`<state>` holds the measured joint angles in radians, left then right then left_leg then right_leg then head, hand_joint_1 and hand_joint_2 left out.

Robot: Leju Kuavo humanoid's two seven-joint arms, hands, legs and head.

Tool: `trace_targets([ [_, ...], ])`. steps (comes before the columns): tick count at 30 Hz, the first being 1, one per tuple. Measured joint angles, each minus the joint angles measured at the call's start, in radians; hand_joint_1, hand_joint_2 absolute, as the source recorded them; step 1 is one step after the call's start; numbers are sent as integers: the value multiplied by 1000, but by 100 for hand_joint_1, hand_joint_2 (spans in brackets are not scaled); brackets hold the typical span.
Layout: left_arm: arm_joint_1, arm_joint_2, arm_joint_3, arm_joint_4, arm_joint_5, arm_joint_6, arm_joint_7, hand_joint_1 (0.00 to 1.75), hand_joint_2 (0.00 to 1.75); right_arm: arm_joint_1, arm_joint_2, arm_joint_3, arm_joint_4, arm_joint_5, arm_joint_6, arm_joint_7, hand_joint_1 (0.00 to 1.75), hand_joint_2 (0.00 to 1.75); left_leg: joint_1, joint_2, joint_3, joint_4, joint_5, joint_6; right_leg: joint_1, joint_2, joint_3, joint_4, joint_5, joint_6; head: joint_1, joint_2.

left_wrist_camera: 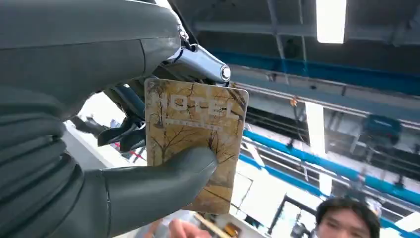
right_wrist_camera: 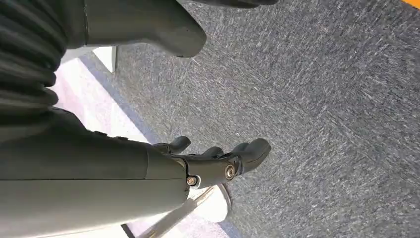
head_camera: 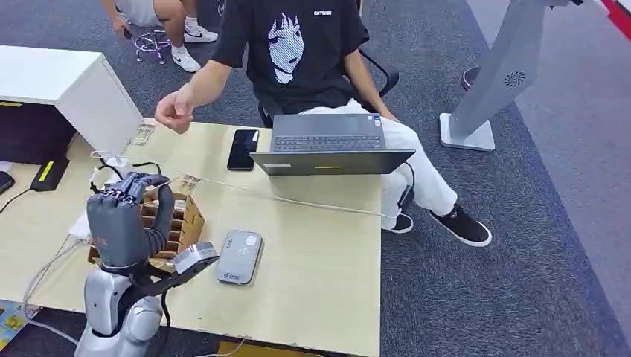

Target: Pass the card to the sensor for recognition and then transmit it.

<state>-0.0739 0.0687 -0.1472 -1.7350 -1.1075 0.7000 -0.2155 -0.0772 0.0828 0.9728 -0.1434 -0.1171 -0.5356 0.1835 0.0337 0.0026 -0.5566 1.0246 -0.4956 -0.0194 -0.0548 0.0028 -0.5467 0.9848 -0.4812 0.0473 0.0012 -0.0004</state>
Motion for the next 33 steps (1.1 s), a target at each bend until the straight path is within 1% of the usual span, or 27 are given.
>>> trace_targets([
  [1,1,0,16,-3,-22,0,12,175,175,0,0,0,0,-5,-1,-5,0,175,0,0,0,0,0,0,0,0,0,0,0,0,1,0],
  [3,6,11,52,-1,-61,0,58,175,175,0,0,0,0,-18,-2,-16,0,175,0,0,0,0,0,0,0,0,0,0,0,0,1,0],
  [5,5,45,92,22,-74,0,116,175,175,1,0,0,0,-18,-1,-19,0,175,0,1,1,0,0,0,0,1,0,0,0,0,0,0],
  [7,4,77,150,65,-82,0,131,175,175,3,0,0,1,-18,0,-19,0,175,0,1,1,0,0,0,0,1,0,0,0,0,0,0],
  [11,-12,114,292,195,-53,0,93,175,175,3,0,0,2,-18,0,-21,0,175,1,1,1,0,0,-1,1,1,-1,1,0,0,0,0],
  [14,-18,126,346,251,-48,0,87,175,175,3,0,0,2,-18,0,-21,0,175,1,1,0,0,0,-1,1,1,0,0,0,0,1,0],
  [20,-24,130,395,320,-36,0,93,175,175,3,0,0,2,-20,-1,-26,0,175,0,1,0,0,0,0,0,1,0,0,0,0,0,0],
  [23,-24,128,416,346,-22,0,73,175,175,3,0,0,2,-27,-1,-30,0,175,0,0,0,0,0,0,0,0,-1,0,0,0,0,0],
  [27,-25,122,439,364,-19,0,58,175,175,3,0,0,3,-31,-1,-32,0,175,1,0,0,0,1,-1,1,0,-1,0,0,0,0,0],
  [33,-30,115,452,367,-1,0,38,175,175,3,0,0,3,-30,-2,-34,0,175,1,0,0,0,1,0,0,0,0,0,0,0,0,0],
])
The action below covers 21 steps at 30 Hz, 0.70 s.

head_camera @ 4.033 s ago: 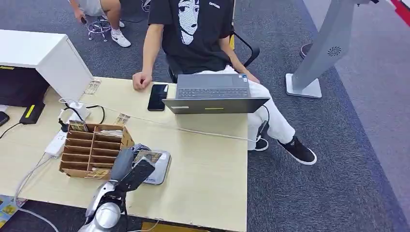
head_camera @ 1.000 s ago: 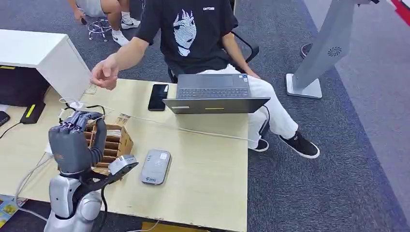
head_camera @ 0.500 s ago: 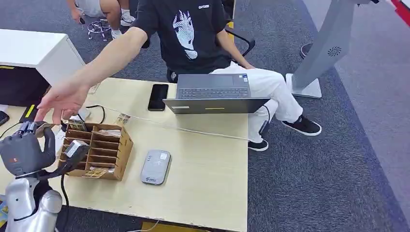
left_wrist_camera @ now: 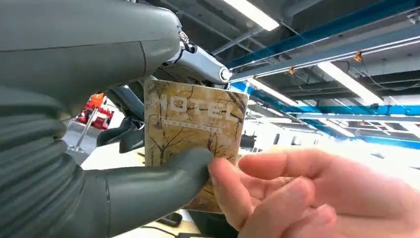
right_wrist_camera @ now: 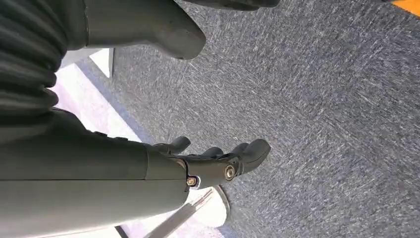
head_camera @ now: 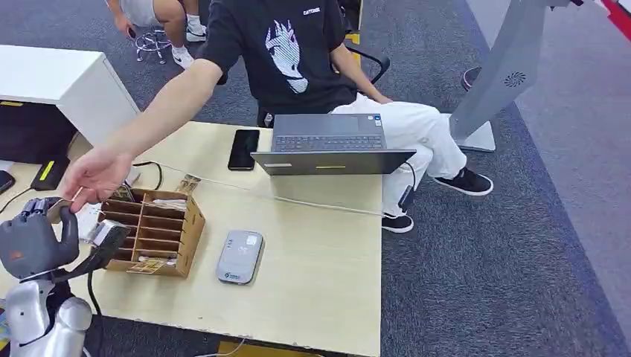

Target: Pass the card to the sensor for recognition and then transmit it.

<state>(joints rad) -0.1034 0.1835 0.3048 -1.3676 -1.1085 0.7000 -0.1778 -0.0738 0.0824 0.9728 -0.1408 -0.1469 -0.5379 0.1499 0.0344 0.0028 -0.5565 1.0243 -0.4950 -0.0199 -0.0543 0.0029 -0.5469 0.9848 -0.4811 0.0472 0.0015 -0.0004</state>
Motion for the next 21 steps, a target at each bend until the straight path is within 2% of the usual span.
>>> trace_targets([
  [1,-3,0,2,0,15,0,-6,175,175,0,0,0,0,0,0,0,0,175,0,0,0,0,0,0,0,0,0,0,0,0,0,0],
  [2,-5,-2,5,0,33,0,-15,162,175,0,0,0,0,0,0,0,0,175,0,0,0,0,0,0,0,0,0,0,0,0,0,0],
  [3,-8,-4,8,0,53,0,-26,0,175,-1,0,0,0,0,0,0,0,175,0,0,0,0,0,0,0,0,0,0,0,0,0,0],
  [7,-20,-17,10,0,201,-1,-80,0,175,-1,0,1,0,0,-1,1,0,175,0,0,0,0,0,0,0,0,-1,0,0,0,0,0],
  [11,-27,-24,10,0,308,-2,-99,0,175,-1,0,3,0,0,-2,4,0,175,0,0,0,0,0,0,0,0,-1,0,0,0,0,0],
  [13,-27,-27,10,0,348,-8,-106,0,175,-1,0,4,0,0,-2,5,0,175,0,1,0,0,0,0,0,1,-1,0,0,0,0,0],
  [17,-27,-31,10,0,362,-11,-109,0,175,-1,0,5,0,0,-2,6,0,175,0,0,0,0,0,0,0,1,-1,0,0,0,0,0],
  [21,-28,-35,10,-1,496,-55,-149,0,175,-1,0,6,0,0,-3,8,0,175,0,0,0,0,0,0,0,1,-1,0,0,0,0,0],
])
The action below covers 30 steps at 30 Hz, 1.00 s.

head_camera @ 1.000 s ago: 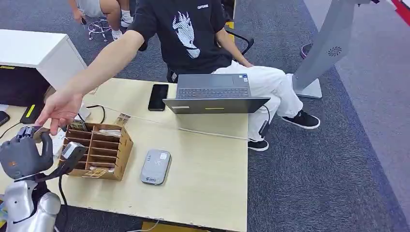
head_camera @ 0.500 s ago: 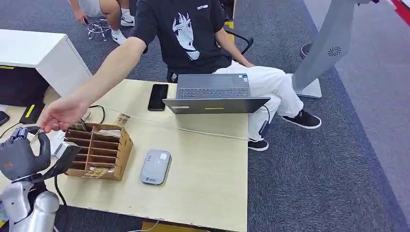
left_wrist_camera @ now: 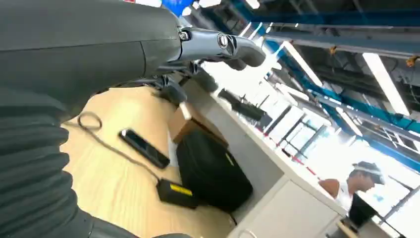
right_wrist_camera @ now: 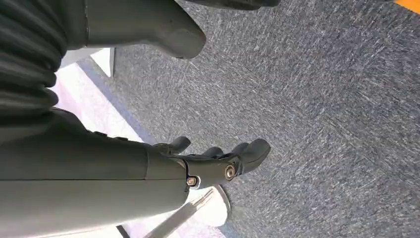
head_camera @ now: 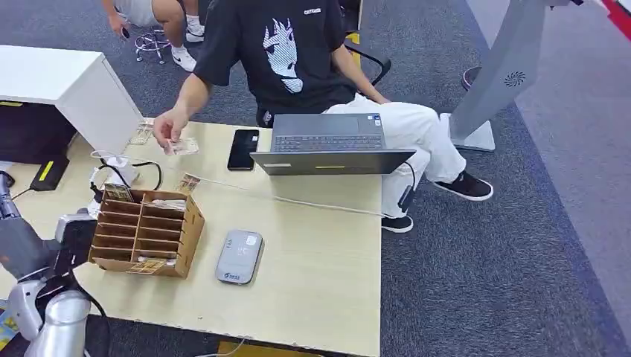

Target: Pass the card to the sensor for recognition and then transmit it.

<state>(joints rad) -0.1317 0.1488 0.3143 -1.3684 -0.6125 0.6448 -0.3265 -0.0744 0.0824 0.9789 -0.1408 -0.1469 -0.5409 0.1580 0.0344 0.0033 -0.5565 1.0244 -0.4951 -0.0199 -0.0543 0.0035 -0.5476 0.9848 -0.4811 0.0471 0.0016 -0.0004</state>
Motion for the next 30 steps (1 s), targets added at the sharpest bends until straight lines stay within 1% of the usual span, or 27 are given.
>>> trace_targets([
  [2,0,-4,0,-8,89,-40,-18,0,175,0,0,2,0,0,-1,0,0,175,0,0,0,0,0,0,0,0,0,0,0,0,0,0],
  [4,0,-10,1,-27,148,-78,-31,0,175,0,0,4,0,0,-2,0,0,175,0,0,0,0,0,0,0,0,0,0,0,0,0,0],
  [7,2,-17,1,-65,166,-103,-32,0,175,0,0,8,0,0,-3,-1,0,175,0,0,0,0,0,0,0,0,0,0,0,0,0,0],
  [11,3,-23,1,-91,169,-107,-32,0,175,0,0,9,0,0,-3,-1,0,175,0,0,0,0,0,0,0,0,0,0,0,0,0,0],
  [13,5,-23,1,-102,159,-115,-36,0,175,0,0,9,0,-2,-3,-4,0,175,0,0,0,0,0,0,0,0,0,0,0,0,0,0],
  [15,15,-23,0,-127,128,-129,-39,0,175,0,0,9,0,-3,-3,-6,0,175,0,0,0,0,0,0,0,0,0,0,0,0,0,0],
  [16,24,-21,-8,-154,96,-143,-33,0,175,0,0,9,0,-5,-3,-8,0,175,0,0,0,0,0,0,0,0,0,0,0,0,0,0],
  [19,38,-5,-52,-244,-13,-194,20,0,175,0,0,9,1,-18,-5,-13,0,175,0,0,0,0,0,0,0,0,0,0,0,0,0,0],
  [21,40,21,-99,-301,-88,-235,65,0,175,0,0,9,1,-26,-6,-15,0,175,0,0,0,0,0,0,0,0,0,0,0,0,0,0],
  [22,39,38,-126,-331,-128,-269,97,0,175,0,0,9,2,-33,-6,-16,0,175,0,0,0,0,0,0,0,0,0,0,0,0,0,0],
  [23,38,63,-150,-353,-149,-314,130,0,175,0,0,9,2,-43,-6,-18,0,175,0,1,0,0,0,0,0,1,-1,0,0,0,0,0],
  [24,33,95,-174,-374,-146,-370,159,0,175,0,0,9,2,-51,-6,-21,0,175,0,1,0,0,0,0,0,1,-1,0,0,0,0,0],
  [25,27,136,-194,-394,-134,-425,178,0,175,0,0,8,2,-60,-6,-25,0,175,1,1,0,0,0,0,1,1,-1,0,0,0,0,0],
  [26,21,164,-203,-415,-114,-461,179,0,175,1,0,7,3,-63,-5,-27,0,175,1,1,0,0,0,0,1,1,-1,0,0,0,0,0],
  [27,14,190,-204,-438,-89,-476,172,0,175,1,0,7,3,-66,-4,-29,0,175,1,1,0,0,0,0,1,1,-1,0,0,0,0,0],
  [30,0,237,-206,-504,-50,-494,151,0,175,0,0,6,5,-74,-1,-29,0,175,2,1,0,0,0,0,1,1,-1,0,0,0,0,0],
])
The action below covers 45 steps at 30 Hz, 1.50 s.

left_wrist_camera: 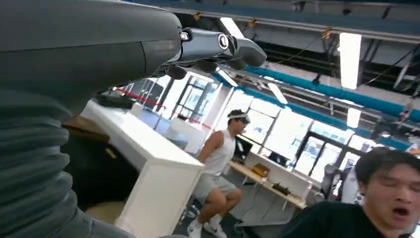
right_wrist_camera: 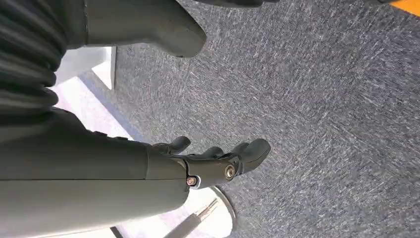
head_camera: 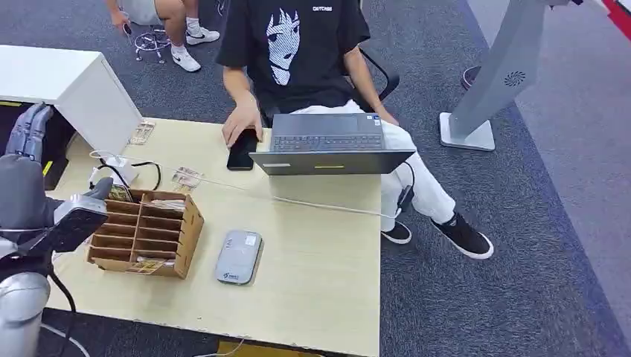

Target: Pass the card to the sensor for recognition and then transmit it.

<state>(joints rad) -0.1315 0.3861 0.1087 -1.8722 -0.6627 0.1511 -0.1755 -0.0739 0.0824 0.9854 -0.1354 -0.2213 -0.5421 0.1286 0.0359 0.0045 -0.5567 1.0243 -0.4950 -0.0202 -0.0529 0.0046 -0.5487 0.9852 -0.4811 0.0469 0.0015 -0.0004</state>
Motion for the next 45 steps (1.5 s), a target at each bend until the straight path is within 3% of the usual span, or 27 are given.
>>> trace_targets([
  [11,0,51,-17,-74,-5,-4,-1,0,175,0,0,-1,0,0,2,2,0,175,0,0,0,0,0,0,0,0,0,0,0,0,0,0],
  [15,8,89,-24,-82,-94,-52,61,0,175,0,0,-5,0,-19,1,3,0,175,0,0,0,0,0,0,0,0,0,0,0,0,0,0],
  [17,18,134,-27,-82,-172,-88,104,0,175,1,0,-10,0,-29,-2,-2,0,175,0,1,0,0,0,0,0,0,0,0,0,0,0,0],
  [19,28,182,-29,-82,-185,-141,113,0,175,1,0,-12,0,-40,-2,-4,0,175,1,0,-1,0,0,0,1,0,0,0,0,0,0,0],
  [22,53,289,-35,-83,-115,-276,113,0,175,1,0,-16,0,-50,-2,-10,0,175,1,1,-1,0,0,0,1,1,0,0,0,0,0,0],
  [25,83,426,-39,-95,6,-406,112,0,175,2,0,-16,2,-61,-2,-14,0,175,1,1,-1,0,0,0,1,1,-1,0,0,0,0,0],
  [28,90,522,-40,-99,51,-466,117,0,175,3,0,-18,3,-76,-2,-13,0,175,1,0,-1,0,0,0,1,0,-1,0,0,0,0,0],
  [31,73,579,-53,-97,47,-492,137,0,175,4,0,-22,4,-82,-3,-13,0,175,1,0,-1,0,0,0,1,0,-1,0,0,0,0,0],
  [37,53,623,-97,-80,40,-485,155,0,175,4,0,-24,4,-88,-3,-10,0,175,1,1,-1,0,0,0,1,0,-1,0,0,0,0,0],
  [42,53,628,-115,-53,43,-478,166,0,175,4,0,-23,4,-82,-2,-10,0,175,1,1,-1,0,0,0,1,0,-1,0,0,0,0,0],
  [45,33,603,-135,-3,-19,-434,163,0,175,2,2,-22,4,-70,-2,-3,0,175,1,0,-1,0,0,0,1,0,-1,0,0,0,0,0],
])
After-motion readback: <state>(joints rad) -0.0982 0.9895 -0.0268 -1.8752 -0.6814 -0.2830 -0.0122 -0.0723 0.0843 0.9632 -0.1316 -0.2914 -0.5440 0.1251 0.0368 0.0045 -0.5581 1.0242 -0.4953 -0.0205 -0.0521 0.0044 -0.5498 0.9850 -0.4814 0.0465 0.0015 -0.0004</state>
